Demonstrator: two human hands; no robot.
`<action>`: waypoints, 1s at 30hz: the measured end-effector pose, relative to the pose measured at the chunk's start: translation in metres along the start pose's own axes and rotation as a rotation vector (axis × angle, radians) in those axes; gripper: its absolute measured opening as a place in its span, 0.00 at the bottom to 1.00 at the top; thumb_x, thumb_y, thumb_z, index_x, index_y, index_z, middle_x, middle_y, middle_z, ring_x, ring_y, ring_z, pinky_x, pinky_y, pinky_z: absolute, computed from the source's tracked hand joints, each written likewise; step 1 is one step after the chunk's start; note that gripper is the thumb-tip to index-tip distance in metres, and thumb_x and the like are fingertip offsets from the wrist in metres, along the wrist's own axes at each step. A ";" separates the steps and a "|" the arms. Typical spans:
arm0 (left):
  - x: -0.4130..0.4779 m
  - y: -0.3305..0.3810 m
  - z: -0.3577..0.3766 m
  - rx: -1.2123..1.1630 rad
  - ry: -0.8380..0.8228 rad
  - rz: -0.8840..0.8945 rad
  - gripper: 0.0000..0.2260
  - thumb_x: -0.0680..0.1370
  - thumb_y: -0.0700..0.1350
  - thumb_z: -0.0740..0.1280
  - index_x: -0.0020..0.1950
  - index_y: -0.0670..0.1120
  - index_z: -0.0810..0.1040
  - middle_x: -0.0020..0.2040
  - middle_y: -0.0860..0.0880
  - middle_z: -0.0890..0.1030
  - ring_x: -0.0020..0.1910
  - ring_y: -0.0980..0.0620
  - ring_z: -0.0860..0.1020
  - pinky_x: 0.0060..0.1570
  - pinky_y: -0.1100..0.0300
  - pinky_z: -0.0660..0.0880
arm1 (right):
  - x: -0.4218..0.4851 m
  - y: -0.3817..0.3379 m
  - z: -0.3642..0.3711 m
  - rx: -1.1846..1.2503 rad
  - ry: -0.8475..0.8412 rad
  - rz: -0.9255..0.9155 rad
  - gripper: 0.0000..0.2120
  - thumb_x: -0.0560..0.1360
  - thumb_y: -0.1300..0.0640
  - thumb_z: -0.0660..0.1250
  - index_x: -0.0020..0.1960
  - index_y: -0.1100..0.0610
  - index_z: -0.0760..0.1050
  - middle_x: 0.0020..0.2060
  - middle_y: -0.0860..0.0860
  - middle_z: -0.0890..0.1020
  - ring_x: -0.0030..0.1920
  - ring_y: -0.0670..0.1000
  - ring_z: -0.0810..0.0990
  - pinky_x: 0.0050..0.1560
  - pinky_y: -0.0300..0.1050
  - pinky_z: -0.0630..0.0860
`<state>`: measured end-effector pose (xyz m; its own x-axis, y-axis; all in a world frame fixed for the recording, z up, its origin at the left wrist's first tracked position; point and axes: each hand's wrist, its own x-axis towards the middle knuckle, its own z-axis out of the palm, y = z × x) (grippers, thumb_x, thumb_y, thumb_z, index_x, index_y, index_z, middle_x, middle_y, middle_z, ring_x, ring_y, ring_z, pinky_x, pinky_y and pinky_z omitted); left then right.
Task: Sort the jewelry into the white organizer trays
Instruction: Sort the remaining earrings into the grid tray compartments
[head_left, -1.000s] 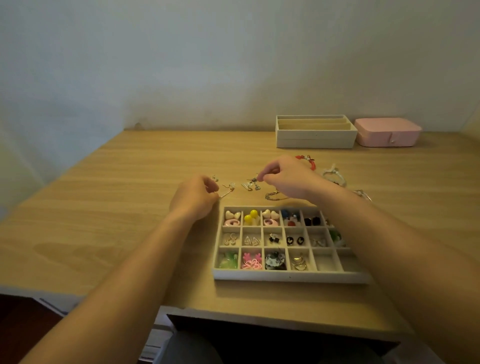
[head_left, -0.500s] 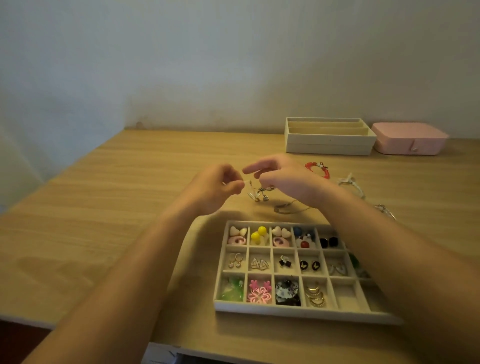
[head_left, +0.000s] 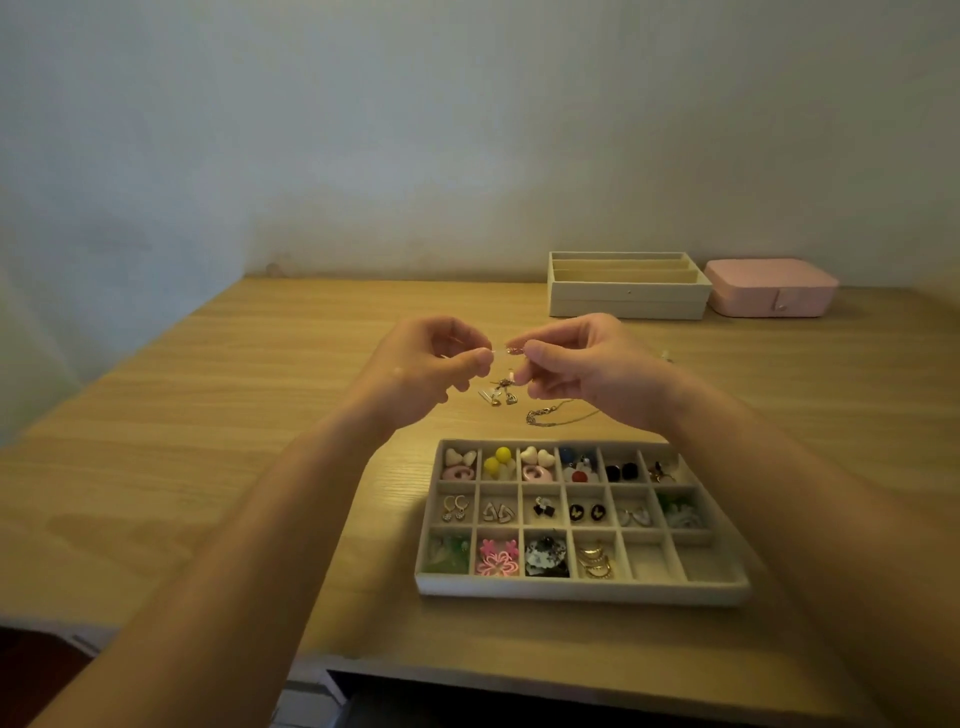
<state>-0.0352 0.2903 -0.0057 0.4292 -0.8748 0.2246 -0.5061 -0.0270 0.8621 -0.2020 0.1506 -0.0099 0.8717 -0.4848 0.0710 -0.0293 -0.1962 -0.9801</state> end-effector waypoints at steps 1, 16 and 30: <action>-0.002 0.001 0.001 0.003 -0.003 -0.004 0.02 0.78 0.44 0.72 0.49 0.47 0.82 0.39 0.51 0.85 0.34 0.57 0.78 0.32 0.62 0.74 | -0.004 -0.001 -0.002 0.009 0.000 0.007 0.12 0.79 0.61 0.68 0.62 0.60 0.80 0.47 0.57 0.87 0.45 0.54 0.86 0.50 0.46 0.84; -0.040 0.036 0.051 0.050 -0.227 -0.025 0.07 0.74 0.45 0.76 0.49 0.48 0.82 0.42 0.50 0.86 0.38 0.55 0.84 0.37 0.62 0.80 | -0.059 -0.015 -0.038 -0.224 0.198 -0.093 0.08 0.75 0.57 0.73 0.50 0.60 0.83 0.40 0.55 0.86 0.41 0.55 0.85 0.46 0.51 0.84; -0.066 0.035 0.099 0.358 -0.446 0.133 0.06 0.75 0.43 0.75 0.50 0.51 0.87 0.43 0.55 0.86 0.42 0.59 0.82 0.51 0.55 0.81 | -0.105 0.005 -0.051 -0.537 -0.093 0.161 0.05 0.75 0.56 0.75 0.46 0.57 0.86 0.42 0.58 0.85 0.38 0.49 0.81 0.40 0.41 0.82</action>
<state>-0.1553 0.2996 -0.0348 0.0281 -0.9988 0.0404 -0.7886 0.0027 0.6149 -0.3182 0.1572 -0.0126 0.8744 -0.4722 -0.1118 -0.3888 -0.5440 -0.7436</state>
